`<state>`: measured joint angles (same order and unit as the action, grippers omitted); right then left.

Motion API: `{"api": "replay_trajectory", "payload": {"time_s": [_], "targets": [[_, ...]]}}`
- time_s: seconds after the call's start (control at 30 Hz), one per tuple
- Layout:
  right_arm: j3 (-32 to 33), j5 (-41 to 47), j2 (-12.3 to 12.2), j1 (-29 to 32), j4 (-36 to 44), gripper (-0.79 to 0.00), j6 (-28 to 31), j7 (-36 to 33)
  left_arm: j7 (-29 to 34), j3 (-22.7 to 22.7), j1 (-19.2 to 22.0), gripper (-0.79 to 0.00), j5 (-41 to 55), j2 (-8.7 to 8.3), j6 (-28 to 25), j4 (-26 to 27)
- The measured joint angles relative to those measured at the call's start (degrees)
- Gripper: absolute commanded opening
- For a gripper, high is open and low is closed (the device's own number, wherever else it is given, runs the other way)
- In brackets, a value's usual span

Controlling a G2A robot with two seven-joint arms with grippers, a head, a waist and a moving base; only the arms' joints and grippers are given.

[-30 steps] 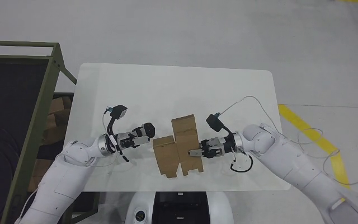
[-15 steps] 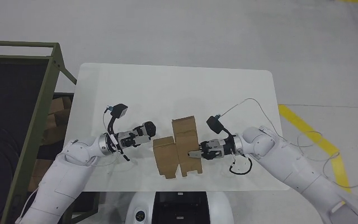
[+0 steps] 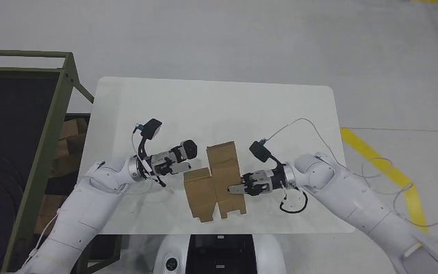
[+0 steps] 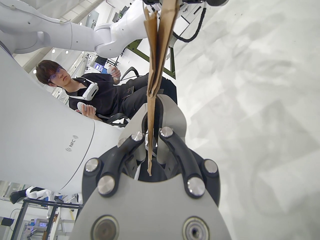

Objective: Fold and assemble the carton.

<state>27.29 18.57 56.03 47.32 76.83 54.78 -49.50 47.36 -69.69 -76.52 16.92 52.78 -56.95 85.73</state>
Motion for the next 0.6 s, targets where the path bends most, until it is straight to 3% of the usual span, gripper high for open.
{"api": "replay_trajectory", "payload": {"time_s": [0.2,0.47,0.6], "targets": [[-1.6,0.8,0.4,-1.1,-0.6,-0.785,-0.1,-0.1,-1.1,3.6,2.8,-0.092,-1.2,0.03,-1.1,-2.0],[-3.1,0.0,0.6,-2.2,-0.6,-0.785,0.3,0.3,-1.1,6.3,5.1,-0.323,0.0,0.09,-1.0,-3.1],[-3.6,-0.5,0.7,-2.5,-0.7,-0.785,0.4,0.4,-1.1,7.2,5.7,-0.348,0.4,-0.11,-1.0,-3.3]]}}
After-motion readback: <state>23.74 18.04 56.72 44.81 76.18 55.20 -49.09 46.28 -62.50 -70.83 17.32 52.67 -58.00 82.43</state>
